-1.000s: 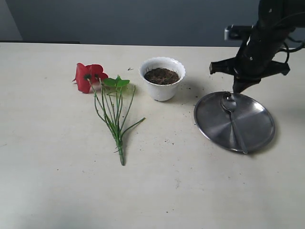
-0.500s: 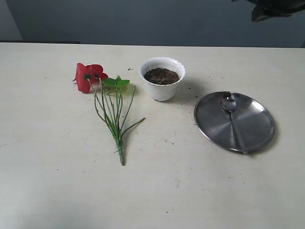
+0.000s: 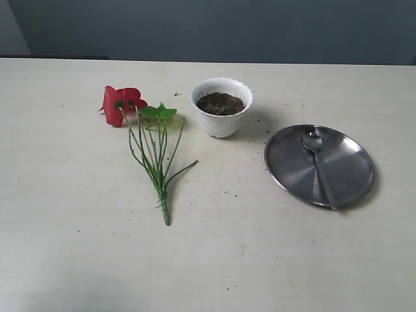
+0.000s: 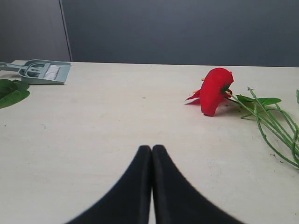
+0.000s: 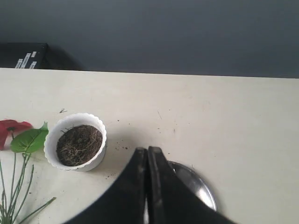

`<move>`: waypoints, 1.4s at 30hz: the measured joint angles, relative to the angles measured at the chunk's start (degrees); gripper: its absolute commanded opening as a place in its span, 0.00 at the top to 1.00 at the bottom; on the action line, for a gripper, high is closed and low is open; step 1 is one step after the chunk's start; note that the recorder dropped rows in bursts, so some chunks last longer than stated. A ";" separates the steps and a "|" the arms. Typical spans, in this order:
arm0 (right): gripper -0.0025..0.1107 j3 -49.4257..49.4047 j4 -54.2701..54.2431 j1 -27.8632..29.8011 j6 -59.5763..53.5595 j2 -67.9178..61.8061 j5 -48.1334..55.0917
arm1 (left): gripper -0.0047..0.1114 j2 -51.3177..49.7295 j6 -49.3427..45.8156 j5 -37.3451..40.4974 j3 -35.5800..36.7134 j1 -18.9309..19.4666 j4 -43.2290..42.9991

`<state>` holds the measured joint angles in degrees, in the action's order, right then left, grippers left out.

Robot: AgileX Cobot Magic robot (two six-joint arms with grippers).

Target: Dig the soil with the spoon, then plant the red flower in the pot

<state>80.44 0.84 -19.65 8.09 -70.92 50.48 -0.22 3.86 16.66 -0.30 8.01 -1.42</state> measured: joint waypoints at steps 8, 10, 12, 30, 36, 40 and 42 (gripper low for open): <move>0.98 0.00 2.60 0.00 0.00 2.39 0.88 | 0.96 0.00 0.00 0.00 0.00 0.00 0.00; 0.98 0.00 3.50 0.00 -0.03 2.89 0.88 | 0.96 0.00 0.00 0.00 0.00 0.00 0.00; 0.98 0.00 4.03 0.00 -0.14 3.36 0.88 | 0.96 0.00 0.00 0.00 0.00 0.00 0.00; 0.98 -11.71 8.36 6.02 -0.27 21.02 -5.09 | 0.96 0.00 0.00 0.00 0.00 0.00 0.00; 0.98 -23.41 3.49 13.27 -0.27 29.86 -10.68 | 0.96 0.00 0.00 0.00 0.00 0.00 0.00; 0.98 -30.93 0.32 17.38 -0.29 35.60 -14.12 | 0.96 0.00 0.00 0.00 0.00 0.00 0.00; 0.98 -34.62 -0.29 19.58 -0.39 38.26 -15.95 | 0.96 0.00 0.00 0.00 0.00 0.00 0.00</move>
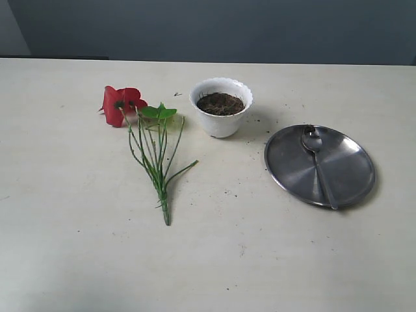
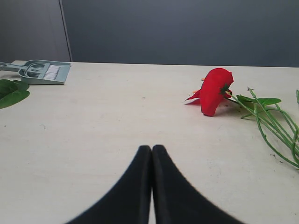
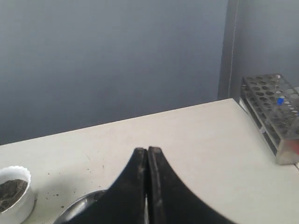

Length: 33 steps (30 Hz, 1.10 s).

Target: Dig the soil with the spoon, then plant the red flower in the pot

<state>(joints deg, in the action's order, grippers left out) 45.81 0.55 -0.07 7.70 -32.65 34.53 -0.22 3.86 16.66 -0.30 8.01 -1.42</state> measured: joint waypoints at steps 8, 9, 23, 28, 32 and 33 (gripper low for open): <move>0.98 -18.37 -0.55 4.35 -0.25 12.55 -12.94 | 0.96 0.00 0.00 0.00 0.00 0.00 0.00; 0.98 -19.70 -0.55 4.35 -0.25 13.97 -13.60 | 0.96 0.00 0.00 0.00 0.00 0.00 0.00; 0.98 -28.65 -1.47 4.35 -6.54 21.17 -6.47 | 0.96 0.00 0.00 0.00 0.00 0.00 0.00; 0.98 -33.72 -4.11 4.35 -7.70 26.03 -6.72 | 0.96 0.00 0.00 0.00 0.00 0.00 0.00; 0.98 -36.64 -5.65 4.35 -8.86 29.97 -7.56 | 0.96 0.00 0.00 0.00 0.00 0.00 0.00; 0.98 -37.25 -5.79 4.35 -9.17 30.83 -7.93 | 0.96 0.00 0.00 0.00 0.00 0.00 0.00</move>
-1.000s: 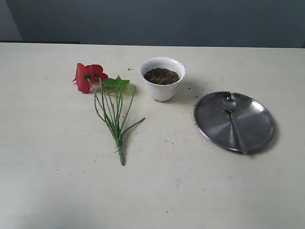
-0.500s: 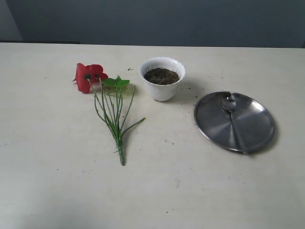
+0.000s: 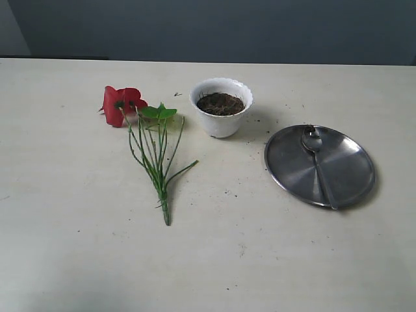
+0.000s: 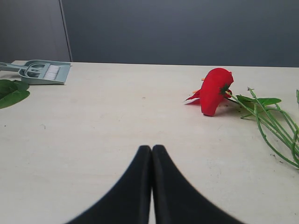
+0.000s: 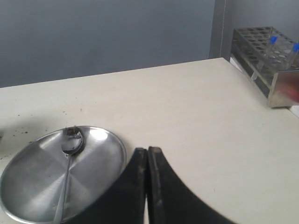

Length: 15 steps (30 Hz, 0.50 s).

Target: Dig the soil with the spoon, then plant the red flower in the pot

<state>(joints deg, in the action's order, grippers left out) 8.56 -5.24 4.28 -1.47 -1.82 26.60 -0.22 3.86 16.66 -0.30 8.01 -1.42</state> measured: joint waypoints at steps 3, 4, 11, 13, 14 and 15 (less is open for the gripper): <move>0.98 -1.97 -0.14 0.00 -0.66 1.38 -0.80 | 0.96 0.00 0.00 0.00 0.00 0.00 0.00; 0.98 -2.59 -0.14 0.00 -0.78 1.46 -0.98 | 0.96 0.00 0.00 0.00 0.00 0.00 0.00; 0.98 -7.05 -0.48 0.00 -1.11 1.46 -2.76 | 0.96 0.00 0.00 0.00 0.00 0.00 0.00; 0.98 -7.75 -0.48 0.00 -1.11 1.46 -3.50 | 0.96 0.00 0.00 0.00 0.00 0.00 0.00; 0.98 -8.12 -0.48 0.00 -1.11 1.46 -3.62 | 0.96 0.00 0.00 0.00 0.00 0.00 0.00; 0.98 -8.15 -0.48 0.00 -1.11 1.46 -3.71 | 0.96 0.00 0.00 0.00 0.00 0.00 0.00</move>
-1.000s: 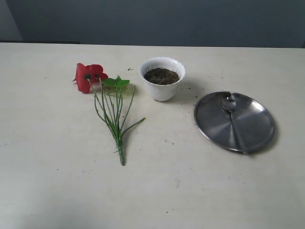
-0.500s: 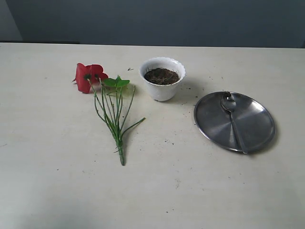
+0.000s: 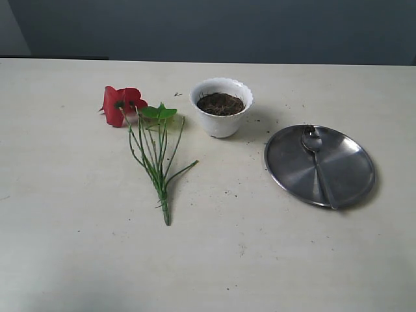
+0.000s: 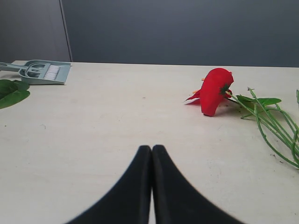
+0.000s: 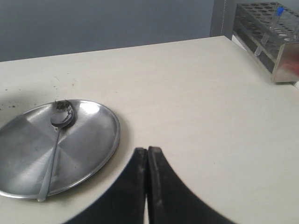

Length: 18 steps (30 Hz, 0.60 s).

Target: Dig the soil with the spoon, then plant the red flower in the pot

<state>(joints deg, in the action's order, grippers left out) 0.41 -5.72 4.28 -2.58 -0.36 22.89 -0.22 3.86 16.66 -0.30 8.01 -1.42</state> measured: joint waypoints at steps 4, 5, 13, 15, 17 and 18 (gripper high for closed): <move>0.98 -0.12 0.26 0.00 -0.20 0.00 -0.80 | 0.96 0.00 0.00 0.00 0.00 0.00 0.00; 0.98 -0.12 0.43 0.00 -0.20 0.00 -0.97 | 0.96 0.00 0.00 0.00 0.00 0.00 0.00; 0.98 -0.12 0.32 0.00 -0.20 0.00 -1.28 | 0.96 0.00 0.00 0.00 0.00 0.00 0.00; 0.98 -0.12 -0.27 0.00 -0.20 0.00 -1.28 | 0.96 0.00 0.00 0.00 0.00 0.00 0.00; 0.98 -0.12 -0.44 0.00 -0.20 0.00 -1.28 | 0.96 0.00 0.00 0.00 0.00 0.00 0.00; 0.98 -0.12 -0.55 0.00 -0.20 0.00 -1.28 | 0.96 0.00 0.00 0.00 0.00 0.00 0.00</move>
<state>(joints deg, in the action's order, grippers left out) 0.29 -6.27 4.28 -2.79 -0.36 21.61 -0.22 3.86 16.66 -0.30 8.01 -1.42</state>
